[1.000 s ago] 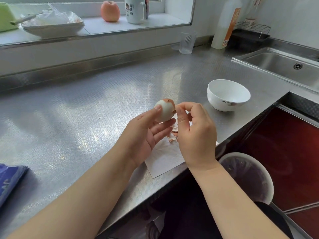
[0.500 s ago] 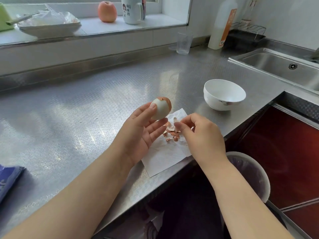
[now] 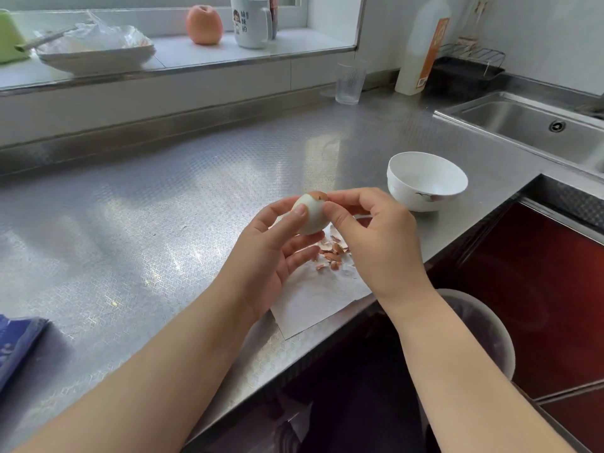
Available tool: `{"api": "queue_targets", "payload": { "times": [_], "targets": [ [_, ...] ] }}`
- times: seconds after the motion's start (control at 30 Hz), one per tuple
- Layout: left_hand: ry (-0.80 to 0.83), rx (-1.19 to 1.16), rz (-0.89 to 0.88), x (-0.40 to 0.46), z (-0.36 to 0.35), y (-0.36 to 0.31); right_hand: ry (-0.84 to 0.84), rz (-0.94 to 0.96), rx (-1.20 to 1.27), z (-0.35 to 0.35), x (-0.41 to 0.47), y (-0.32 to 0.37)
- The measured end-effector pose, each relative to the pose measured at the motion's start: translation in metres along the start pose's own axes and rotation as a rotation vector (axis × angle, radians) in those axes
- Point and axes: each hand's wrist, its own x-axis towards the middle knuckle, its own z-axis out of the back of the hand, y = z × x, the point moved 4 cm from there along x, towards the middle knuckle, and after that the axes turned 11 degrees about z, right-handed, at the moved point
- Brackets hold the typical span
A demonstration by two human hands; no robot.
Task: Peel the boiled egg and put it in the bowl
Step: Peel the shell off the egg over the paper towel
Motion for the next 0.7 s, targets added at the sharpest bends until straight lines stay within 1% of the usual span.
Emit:
{"api": "queue_targets", "payload": {
  "times": [0.27,0.47,0.57,0.7],
  "targets": [
    [-0.017,0.055,-0.034,0.0003,0.0017,0.0007,-0.055,0.038,-0.048,0.0001,-0.0018,-0.0021],
    [-0.011,0.026,-0.019,0.0004,0.0021,0.0014,-0.091,0.082,-0.09,-0.0006,-0.003,0.0001],
    [0.005,0.005,0.005,0.0004,0.0023,0.0018,-0.094,0.07,-0.072,-0.0016,-0.0027,-0.0012],
    [0.034,-0.043,0.047,0.0008,0.0022,0.0025,-0.11,0.007,-0.02,-0.0036,-0.0021,-0.0055]
  ]
}}
